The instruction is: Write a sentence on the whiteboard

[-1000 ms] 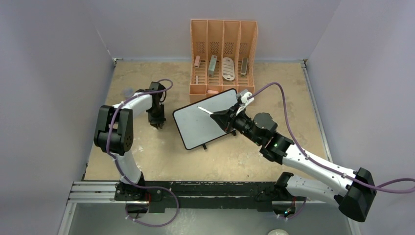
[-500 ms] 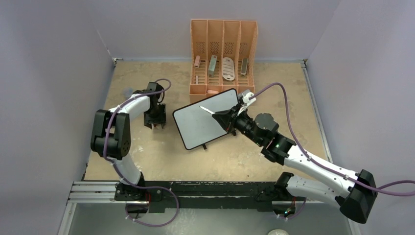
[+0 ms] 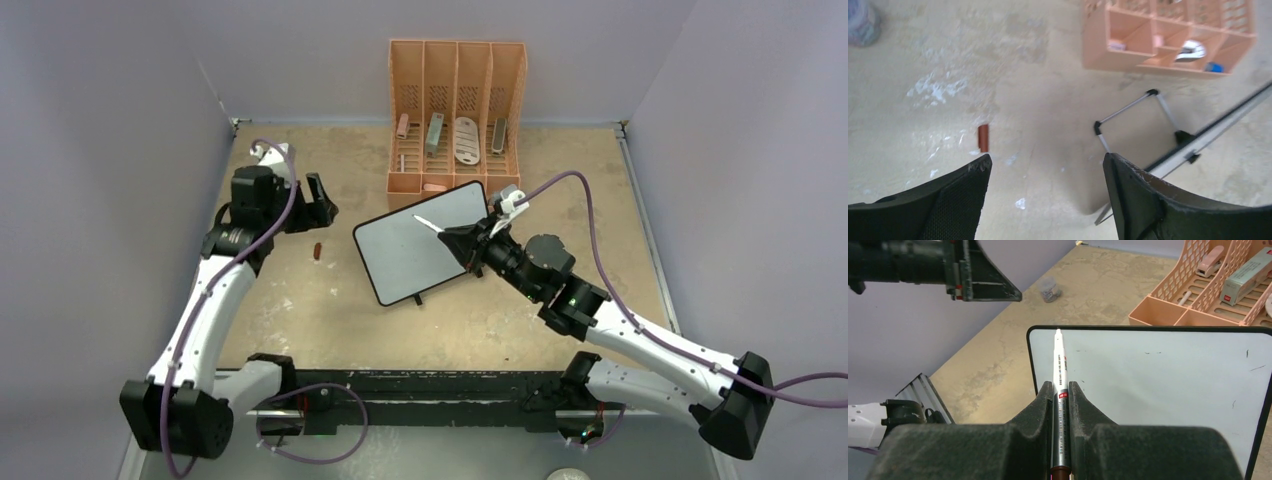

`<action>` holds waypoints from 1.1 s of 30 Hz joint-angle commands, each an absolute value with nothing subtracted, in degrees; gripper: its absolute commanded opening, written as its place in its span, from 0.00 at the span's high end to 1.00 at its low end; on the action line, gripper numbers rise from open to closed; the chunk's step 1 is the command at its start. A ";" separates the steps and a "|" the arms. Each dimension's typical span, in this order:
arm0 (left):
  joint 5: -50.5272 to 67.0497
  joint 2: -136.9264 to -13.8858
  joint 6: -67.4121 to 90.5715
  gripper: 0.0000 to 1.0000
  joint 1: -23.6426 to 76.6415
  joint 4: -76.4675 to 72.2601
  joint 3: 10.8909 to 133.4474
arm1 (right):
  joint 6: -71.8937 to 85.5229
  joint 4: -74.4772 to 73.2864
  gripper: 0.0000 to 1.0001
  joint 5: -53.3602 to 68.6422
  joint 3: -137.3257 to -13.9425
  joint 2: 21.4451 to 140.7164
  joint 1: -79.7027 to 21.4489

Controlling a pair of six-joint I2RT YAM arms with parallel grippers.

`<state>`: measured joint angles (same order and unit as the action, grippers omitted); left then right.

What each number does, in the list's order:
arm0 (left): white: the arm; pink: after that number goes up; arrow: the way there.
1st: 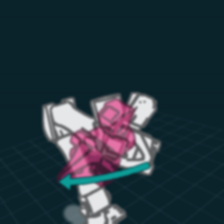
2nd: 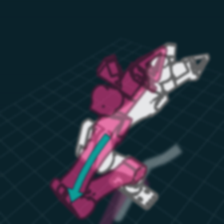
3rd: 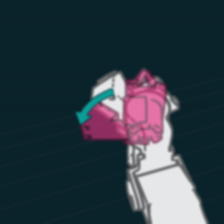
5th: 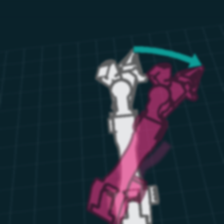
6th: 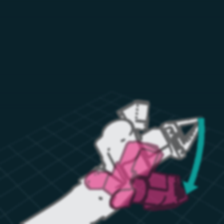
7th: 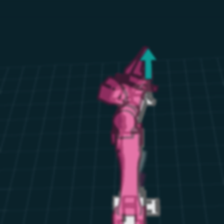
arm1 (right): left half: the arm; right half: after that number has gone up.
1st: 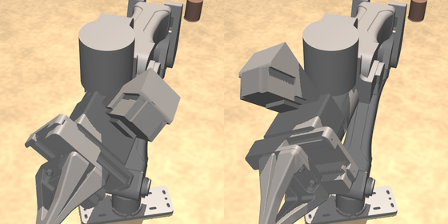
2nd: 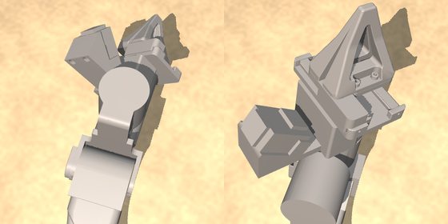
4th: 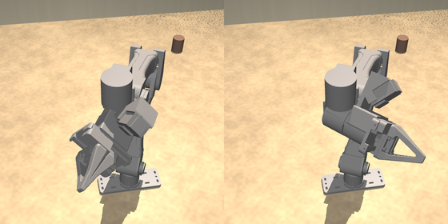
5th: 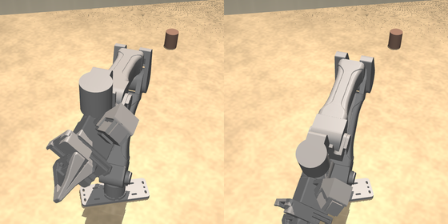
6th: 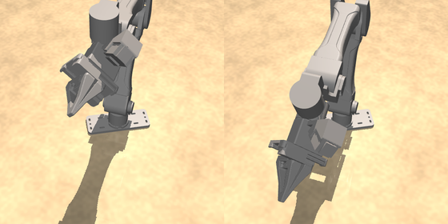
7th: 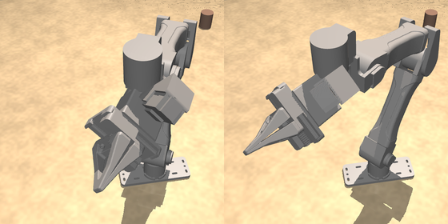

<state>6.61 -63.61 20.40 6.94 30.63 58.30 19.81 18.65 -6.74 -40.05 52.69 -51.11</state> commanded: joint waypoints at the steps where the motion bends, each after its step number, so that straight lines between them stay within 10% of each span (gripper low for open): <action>1: 16.72 -57.66 20.26 0.19 5.19 23.53 56.37 | 18.26 20.50 1.00 -7.63 -41.85 50.89 -51.73; 21: 57.37 -65.34 18.56 0.12 -4.86 5.98 51.29 | 15.51 23.99 1.00 -8.44 -39.77 52.77 -52.42; 33: 67.26 -71.58 14.27 0.27 -2.37 2.56 49.00 | 15.17 23.67 1.00 -12.55 -41.80 56.07 -56.48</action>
